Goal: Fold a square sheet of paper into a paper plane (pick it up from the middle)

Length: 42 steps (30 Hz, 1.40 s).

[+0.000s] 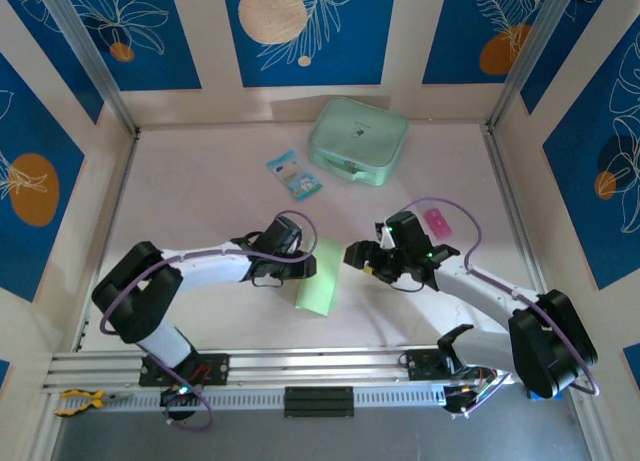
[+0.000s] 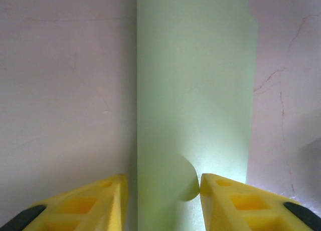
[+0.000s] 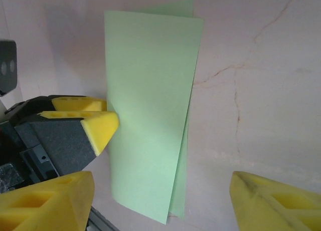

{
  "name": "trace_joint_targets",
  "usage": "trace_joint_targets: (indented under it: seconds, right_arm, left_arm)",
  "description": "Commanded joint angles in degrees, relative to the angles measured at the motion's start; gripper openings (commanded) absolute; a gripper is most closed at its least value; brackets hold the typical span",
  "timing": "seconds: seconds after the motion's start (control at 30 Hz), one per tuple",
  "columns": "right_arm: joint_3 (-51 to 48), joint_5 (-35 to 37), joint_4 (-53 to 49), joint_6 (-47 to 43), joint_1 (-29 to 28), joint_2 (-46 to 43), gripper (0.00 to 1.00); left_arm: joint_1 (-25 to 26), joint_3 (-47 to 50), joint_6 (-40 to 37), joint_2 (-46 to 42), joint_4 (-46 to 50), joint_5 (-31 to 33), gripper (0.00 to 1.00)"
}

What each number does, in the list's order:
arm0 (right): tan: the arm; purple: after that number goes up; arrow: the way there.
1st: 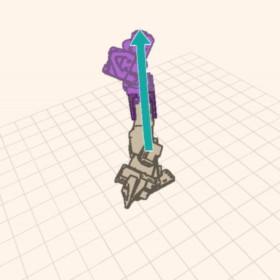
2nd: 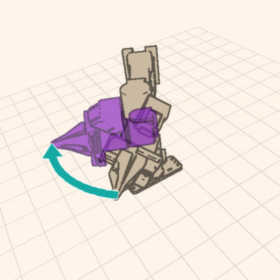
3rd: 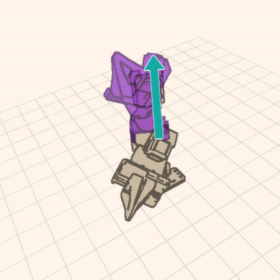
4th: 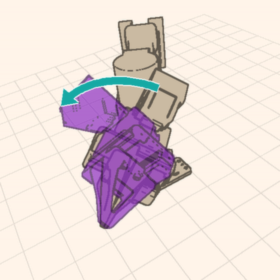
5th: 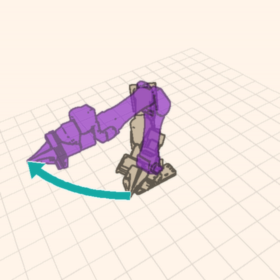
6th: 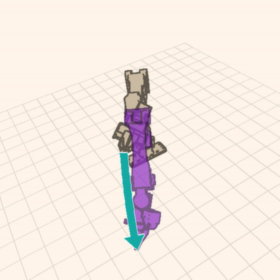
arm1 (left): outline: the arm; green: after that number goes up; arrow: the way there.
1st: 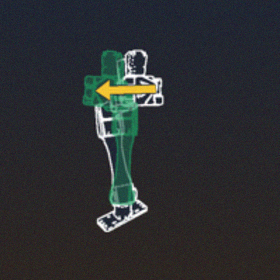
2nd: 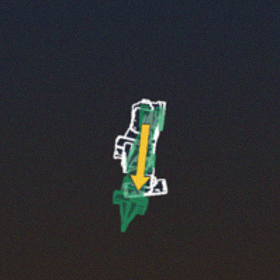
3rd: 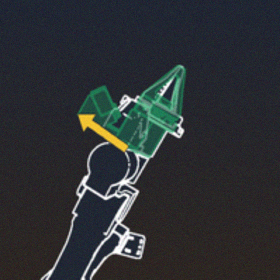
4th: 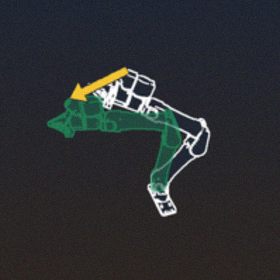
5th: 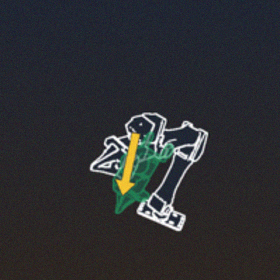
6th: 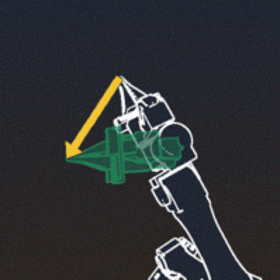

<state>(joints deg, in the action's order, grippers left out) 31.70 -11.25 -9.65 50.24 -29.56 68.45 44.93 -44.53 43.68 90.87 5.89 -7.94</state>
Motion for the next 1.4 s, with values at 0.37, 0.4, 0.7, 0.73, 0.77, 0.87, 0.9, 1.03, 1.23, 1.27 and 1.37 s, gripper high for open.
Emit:
trace_joint_targets:
  seconds: [0.37, 0.4, 0.7, 0.73, 0.77, 0.87, 0.9, 1.03, 1.23, 1.27, 1.37]
  right_arm:
    - [0.82, -4.53, 3.98, 0.83, -1.43, 3.04, 0.62]
    - [0.88, -4.7, 4.35, 0.8, -1.54, 3.39, 0.62]
    - [1.8, -4.98, 4.46, -0.26, -2.47, 5.81, 0.59]
    - [1.78, -4.77, 4.51, -0.21, -2.61, 5.82, 0.59]
    - [1.67, -4.69, 4.71, -0.06, -2.67, 5.8, 0.59]
    - [1.43, -4.49, 5.21, 0.37, -2.62, 5.77, 0.59]
    - [1.49, -4.37, 5.29, 0.44, -2.61, 5.83, 0.59]
    - [1.23, -4.22, 5.84, 0.87, -2.66, 5.82, 0.57]
    - [0.83, -4.04, 6.68, 1.35, -2.99, 5.73, 0.54]
    - [0.84, -3.73, 6.58, 1.44, -3.06, 5.66, 0.52]
    - [1.6, -3.54, 6.51, 1.43, -3.78, 5.85, 0.49]
  left_arm:
    - [0.12, -0.08, 1.58, -0.87, -0.61, 1.59, 0.44]
    - [0.14, 0.22, 2.11, -0.87, -1.15, 2.0, 0.44]
    - [-0.34, 0.29, 3.92, 1.54, -4.15, 0.87, 0.48]
    - [-0.37, 0.24, 4.02, 1.75, -4.07, 0.96, 0.48]
    - [-0.37, 0.3, 4.21, 1.85, -4.14, 1.08, 0.48]
    - [-0.31, 0.61, 4.57, 2.02, -4.39, 1.18, 0.48]
    - [-0.31, 0.59, 4.42, 1.94, -4.32, 1.17, 0.48]
    - [-0.29, 0.47, 4.2, 1.93, -3.87, 1.27, 0.48]
    - [-0.29, 0.59, 4.05, 2.37, -4.32, 0.93, 0.48]
    - [-0.34, 0.51, 3.95, 2.53, -4.27, 0.75, 0.48]
    - [-0.44, 0.36, 3.28, 2.73, -3.46, 0.89, 0.48]
